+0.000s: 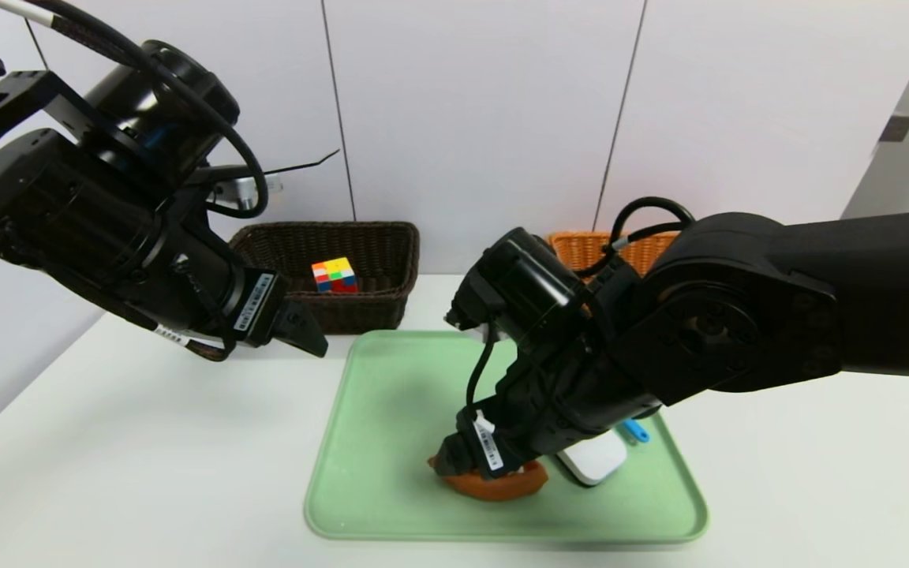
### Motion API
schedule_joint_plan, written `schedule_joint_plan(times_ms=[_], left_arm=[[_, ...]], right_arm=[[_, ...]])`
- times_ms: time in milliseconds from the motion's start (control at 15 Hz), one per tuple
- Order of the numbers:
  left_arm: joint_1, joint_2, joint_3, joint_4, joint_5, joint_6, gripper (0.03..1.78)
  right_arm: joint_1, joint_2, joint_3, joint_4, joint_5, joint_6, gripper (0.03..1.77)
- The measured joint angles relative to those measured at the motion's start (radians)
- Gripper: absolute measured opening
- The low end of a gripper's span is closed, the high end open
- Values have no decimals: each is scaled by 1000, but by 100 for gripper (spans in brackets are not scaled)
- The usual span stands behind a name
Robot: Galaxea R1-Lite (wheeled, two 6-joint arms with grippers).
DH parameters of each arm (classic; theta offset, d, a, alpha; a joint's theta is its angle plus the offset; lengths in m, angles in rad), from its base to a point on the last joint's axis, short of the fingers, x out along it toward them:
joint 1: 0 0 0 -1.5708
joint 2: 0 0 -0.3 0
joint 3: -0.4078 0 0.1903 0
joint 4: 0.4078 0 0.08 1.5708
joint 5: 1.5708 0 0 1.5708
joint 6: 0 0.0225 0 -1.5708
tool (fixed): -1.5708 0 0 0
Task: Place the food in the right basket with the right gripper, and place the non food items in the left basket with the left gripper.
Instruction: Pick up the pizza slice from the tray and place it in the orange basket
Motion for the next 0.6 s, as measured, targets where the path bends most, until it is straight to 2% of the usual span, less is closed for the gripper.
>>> schedule_joint_plan(times_ms=[200, 333, 600], left_arm=[[0, -4, 1, 0, -1, 0, 169], [-1, -6, 1, -1, -1, -1, 169], [-1, -11, 9, -4, 0, -3, 169]], right_arm=[[11, 20, 4, 16, -31, -38, 170], [19, 31, 5, 16, -34, -68, 170], [33, 58, 1, 14, -37, -76, 170]])
